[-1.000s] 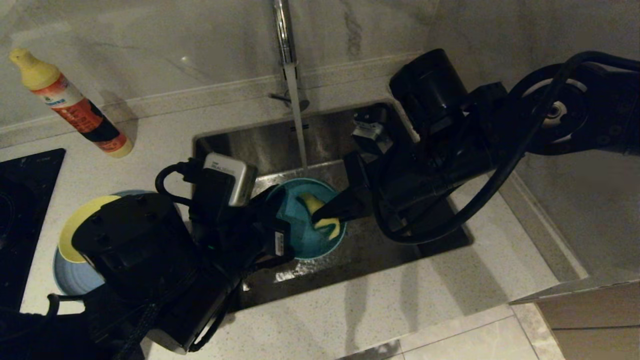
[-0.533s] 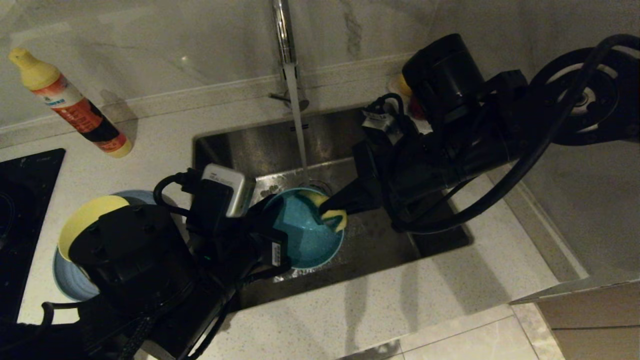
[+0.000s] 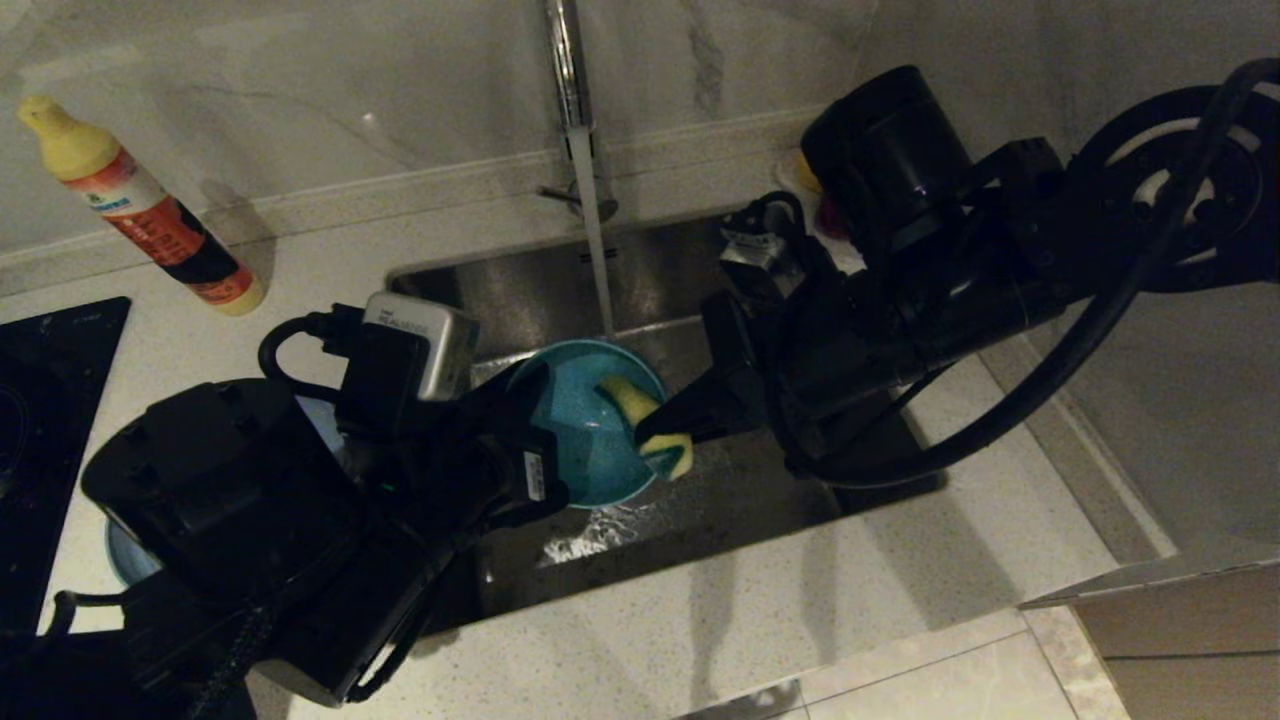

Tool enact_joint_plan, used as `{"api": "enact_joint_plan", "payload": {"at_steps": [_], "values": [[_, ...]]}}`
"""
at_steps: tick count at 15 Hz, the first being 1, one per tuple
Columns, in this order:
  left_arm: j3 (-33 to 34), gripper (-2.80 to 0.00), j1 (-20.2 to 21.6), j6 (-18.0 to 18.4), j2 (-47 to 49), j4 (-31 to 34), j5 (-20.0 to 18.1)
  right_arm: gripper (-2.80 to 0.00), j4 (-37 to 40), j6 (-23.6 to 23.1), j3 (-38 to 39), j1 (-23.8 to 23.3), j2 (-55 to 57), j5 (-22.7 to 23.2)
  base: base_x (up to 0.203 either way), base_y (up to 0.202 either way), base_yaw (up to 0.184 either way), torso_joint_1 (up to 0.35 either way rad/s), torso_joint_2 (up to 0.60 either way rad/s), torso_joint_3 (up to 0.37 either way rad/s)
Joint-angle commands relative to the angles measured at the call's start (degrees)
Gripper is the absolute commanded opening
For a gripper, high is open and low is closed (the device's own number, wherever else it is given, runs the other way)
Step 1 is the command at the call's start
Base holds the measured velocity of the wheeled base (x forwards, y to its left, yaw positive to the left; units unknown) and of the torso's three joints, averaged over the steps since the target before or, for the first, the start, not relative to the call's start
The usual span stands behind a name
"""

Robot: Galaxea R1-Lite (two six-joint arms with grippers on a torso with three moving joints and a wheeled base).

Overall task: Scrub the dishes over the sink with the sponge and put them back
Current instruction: Wipe the bowl

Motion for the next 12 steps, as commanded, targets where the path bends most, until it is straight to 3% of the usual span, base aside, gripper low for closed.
{"api": "enact_joint_plan", "payload": {"at_steps": [1, 12], "values": [[-1.49, -2.80, 0.25, -0.03, 0.06, -0.31, 0.26, -2.80, 0.34, 0.15, -0.05, 1.73, 0.57, 0.21, 0.000, 0.000, 0.000, 0.000, 0.00, 0.000], [-1.29, -2.80, 2.02, -0.34, -1.47, -0.22, -0.27, -2.80, -2.06, -0.11, -0.34, 1.16, 1.80, 0.13, 0.000, 0.000, 0.000, 0.000, 0.00, 0.000]]}}
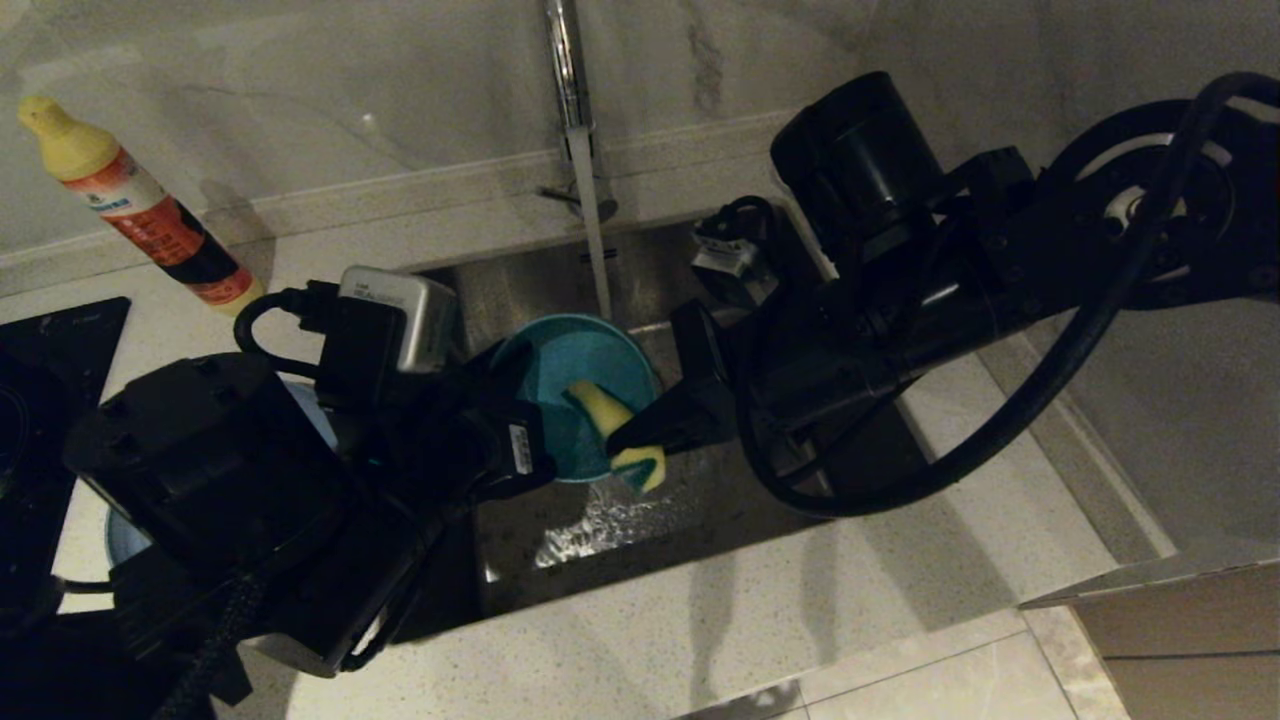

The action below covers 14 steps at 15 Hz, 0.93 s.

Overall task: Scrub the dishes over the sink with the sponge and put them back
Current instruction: Wipe the bowl

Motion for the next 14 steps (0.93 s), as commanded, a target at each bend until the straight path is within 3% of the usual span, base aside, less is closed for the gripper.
{"api": "enact_joint_plan", "payload": {"at_steps": [1, 7, 14], "values": [[0.29, -2.80, 0.01, 0.19, -0.97, -0.21, -0.29, -2.80, -0.90, 0.15, -0.04, -0.93, 1.52, 0.20, 0.000, 0.000, 0.000, 0.000, 0.00, 0.000], [1.22, -2.80, -0.08, 0.17, -0.41, -0.30, -2.48, -2.80, -5.67, 0.30, -0.05, -1.20, 2.85, 0.29, 0.000, 0.000, 0.000, 0.000, 0.00, 0.000], [4.89, -2.80, 0.01, 0.06, -0.57, -0.39, -3.94, -2.80, -5.26, 0.38, 0.03, -3.65, -1.42, 0.20, 0.000, 0.000, 0.000, 0.000, 0.00, 0.000]]}}
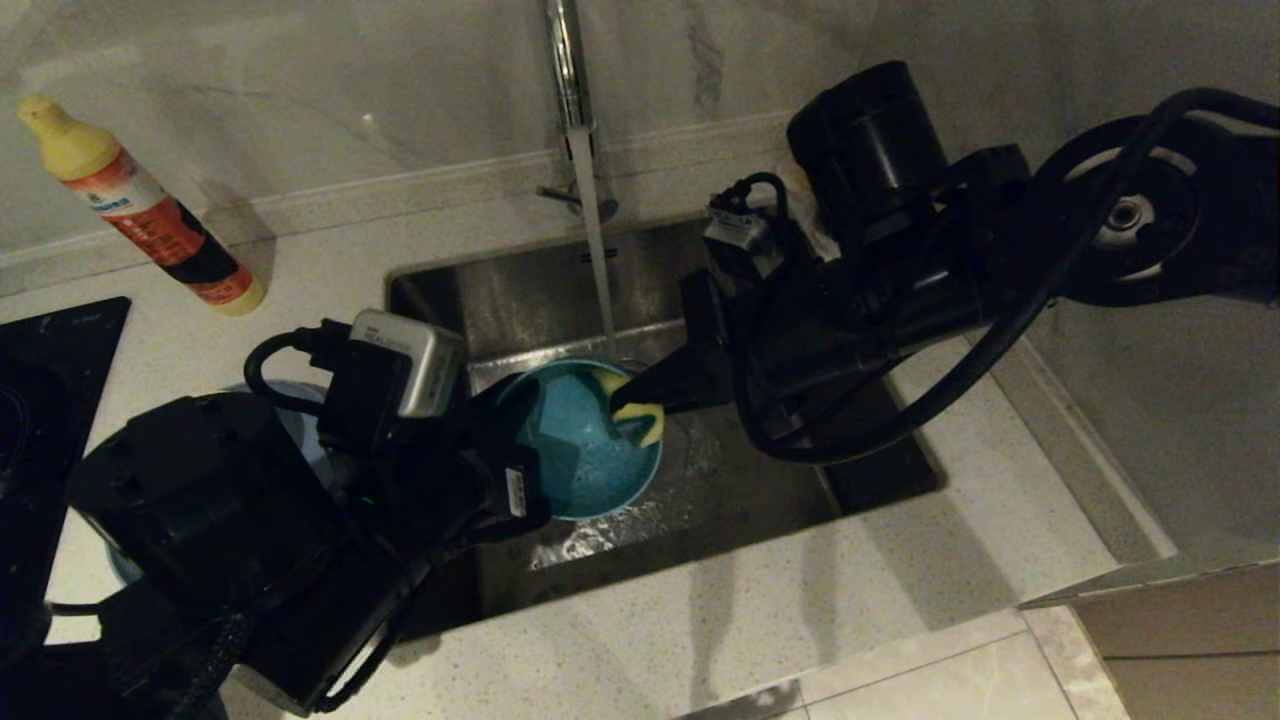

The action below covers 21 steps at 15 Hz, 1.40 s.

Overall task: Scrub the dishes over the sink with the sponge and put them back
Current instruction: Wipe the bowl, then rinse the bowl

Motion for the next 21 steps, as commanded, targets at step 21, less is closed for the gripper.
{"api": "enact_joint_plan", "payload": {"at_steps": [21], "values": [[-34.29, -2.80, 12.14, -34.80, 14.60, 43.14, 4.14, -2.80, 5.35, -3.63, 20.55, -8.36, -29.17, 0.18, 0.000, 0.000, 0.000, 0.000, 0.00, 0.000]]}}
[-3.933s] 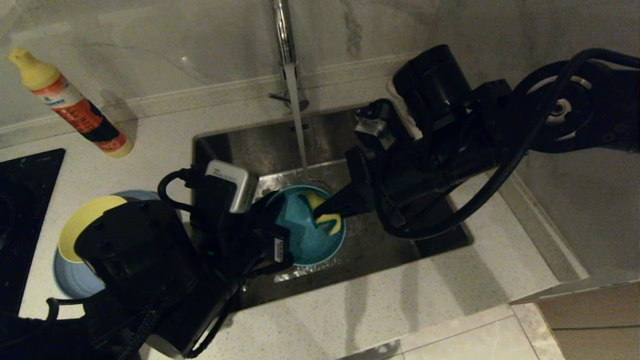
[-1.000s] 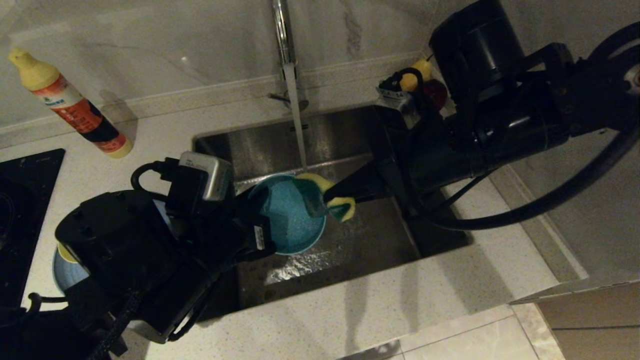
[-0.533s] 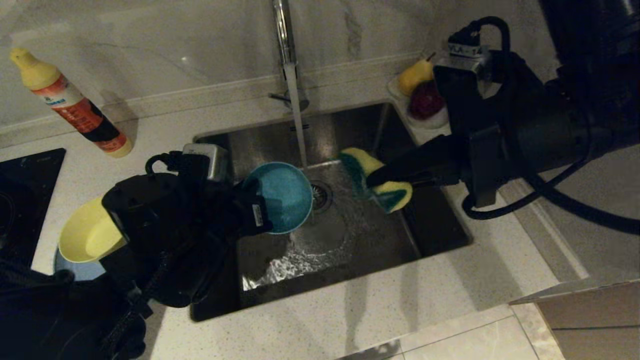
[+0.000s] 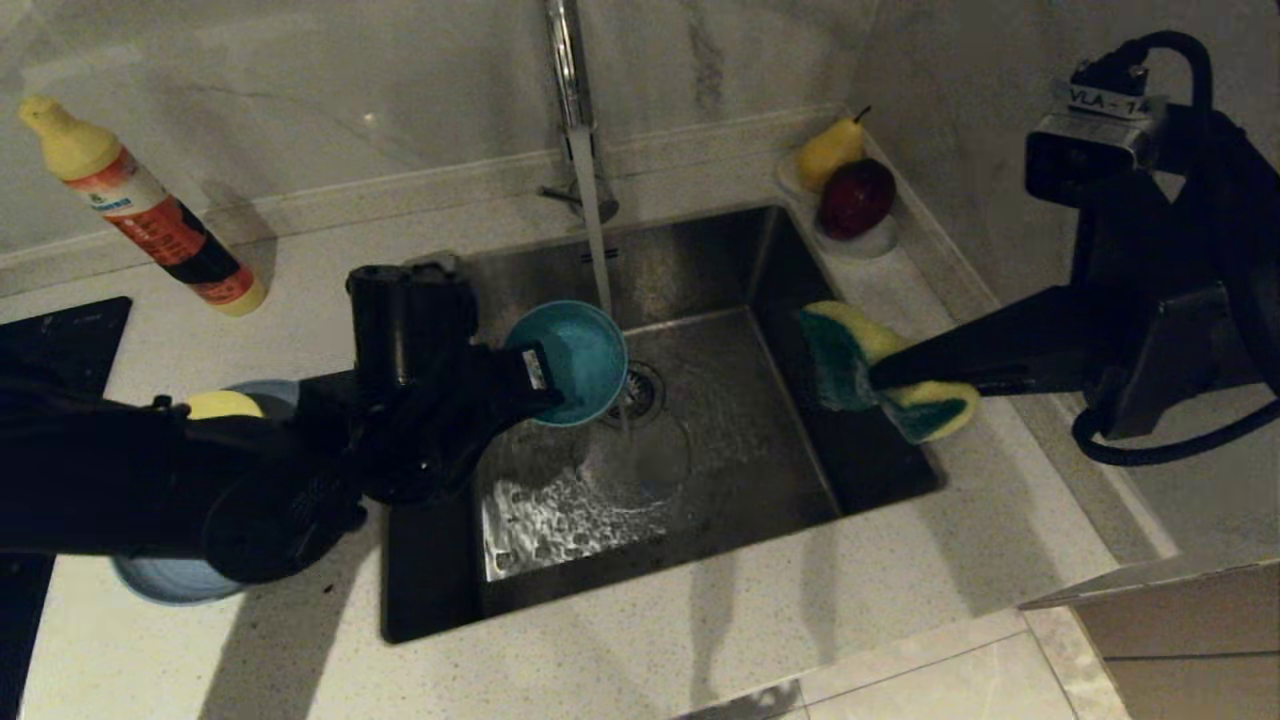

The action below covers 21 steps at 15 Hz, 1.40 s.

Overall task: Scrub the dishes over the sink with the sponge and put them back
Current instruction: Rinse the bowl

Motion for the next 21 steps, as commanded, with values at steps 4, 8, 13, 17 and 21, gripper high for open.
{"api": "enact_joint_plan", "payload": {"at_steps": [4, 8, 13, 17, 21], "values": [[-7.84, -2.80, 3.61, -5.20, 6.66, 6.36, -2.00, -2.80, 0.08, 0.30, 2.85, -2.16, -1.98, 0.50, 0.000, 0.000, 0.000, 0.000, 0.00, 0.000], [-9.89, -2.80, 3.77, -5.98, 9.62, 6.67, -3.55, -2.80, -0.80, 0.39, 4.16, -2.34, -2.07, 0.67, 0.000, 0.000, 0.000, 0.000, 0.00, 0.000], [-11.32, -2.80, 3.77, -6.15, 11.17, 6.66, -3.98, -2.80, -3.14, 0.39, 7.04, -2.34, -2.16, 0.74, 0.000, 0.000, 0.000, 0.000, 0.00, 0.000], [-8.31, -2.80, 3.69, -6.18, 8.52, 6.93, -4.46, -2.80, -4.67, 0.83, 7.32, -2.34, -2.60, 0.77, 0.000, 0.000, 0.000, 0.000, 0.00, 0.000], [-7.45, -2.80, 3.59, -6.16, 7.71, 7.21, -6.46, -2.80, -4.67, 0.83, 8.02, -2.34, -3.08, 0.96, 0.000, 0.000, 0.000, 0.000, 0.00, 0.000]]}}
